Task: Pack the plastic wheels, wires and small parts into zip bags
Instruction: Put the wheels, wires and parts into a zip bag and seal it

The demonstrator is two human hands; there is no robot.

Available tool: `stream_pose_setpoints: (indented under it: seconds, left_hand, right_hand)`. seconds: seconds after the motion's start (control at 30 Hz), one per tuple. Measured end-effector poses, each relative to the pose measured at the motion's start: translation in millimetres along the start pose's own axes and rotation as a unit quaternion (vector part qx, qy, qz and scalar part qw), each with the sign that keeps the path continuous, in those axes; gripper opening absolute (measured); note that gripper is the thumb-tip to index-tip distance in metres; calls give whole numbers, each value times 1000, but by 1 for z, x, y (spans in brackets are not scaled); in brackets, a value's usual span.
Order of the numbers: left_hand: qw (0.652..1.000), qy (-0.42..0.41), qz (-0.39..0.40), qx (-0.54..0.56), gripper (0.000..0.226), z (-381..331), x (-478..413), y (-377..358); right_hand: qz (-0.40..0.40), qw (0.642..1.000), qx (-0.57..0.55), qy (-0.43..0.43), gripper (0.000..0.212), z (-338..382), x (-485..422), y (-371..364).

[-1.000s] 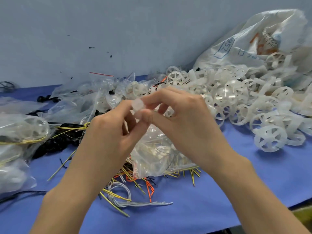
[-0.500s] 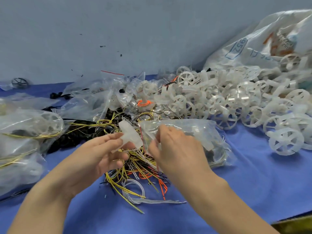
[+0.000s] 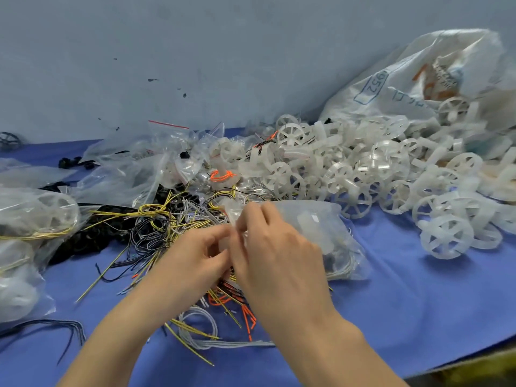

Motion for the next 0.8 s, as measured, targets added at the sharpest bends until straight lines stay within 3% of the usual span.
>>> stream_pose_setpoints:
  seconds: [0.1, 0.17, 0.2, 0.27, 0.37, 0.4, 0.43, 0.47, 0.57, 0.63, 0.73, 0.8]
  left_hand:
    - [999, -5, -35, -34, 17, -7, -7, 2]
    - [991, 68, -43, 106, 28, -2, -12, 3]
    - [970, 109, -34, 214, 26, 1, -13, 1]
    - [876, 176, -11, 449, 21, 6, -15, -8]
    - [715, 205, -29, 668, 45, 4, -15, -24]
    - [685, 198, -32, 701, 44, 1, -14, -29]
    - [684, 185, -27, 705, 40, -1, -15, -34]
    - [713, 173, -17, 679, 36, -3, -15, -38]
    - [853, 117, -9, 509, 37, -6, -15, -33]
    - [917, 91, 11, 388, 38, -8, -14, -22]
    - [980, 51, 91, 169, 25, -13, -11, -14]
    - [995, 19, 95, 27, 17, -12, -14, -13]
  right_hand:
    - [-24, 1000, 10, 4, 16, 0, 1, 3]
    - [-28, 1000, -1, 8, 15, -1, 1, 4]
    - [-34, 999, -10, 5, 14, -3, 0, 5]
    - [-54, 998, -38, -5, 14, -9, -4, 9]
    - [-64, 992, -107, -28, 11, -22, -9, 11]
    - [-64, 989, -126, -35, 10, -25, -10, 10]
    - [-68, 988, -134, -39, 10, -26, -10, 11]
    - [-77, 987, -132, -38, 10, -25, -10, 12]
    - [-110, 987, -113, -24, 10, -18, -8, 19]
    - [-122, 987, -104, -15, 9, -13, -8, 23]
    - [-107, 991, -76, -5, 9, -7, -8, 24]
    - [-82, 995, -59, 6, 10, 0, -7, 19]
Point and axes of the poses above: each hand's wrist, its own x-axis away from the middle knuckle, its own y-axis out of the back of the hand, z = x × y, the point moved 5 cm from there along -x, towards the middle knuckle, and after that the axes turned 4 degrees about -x, right-handed, at the moved point
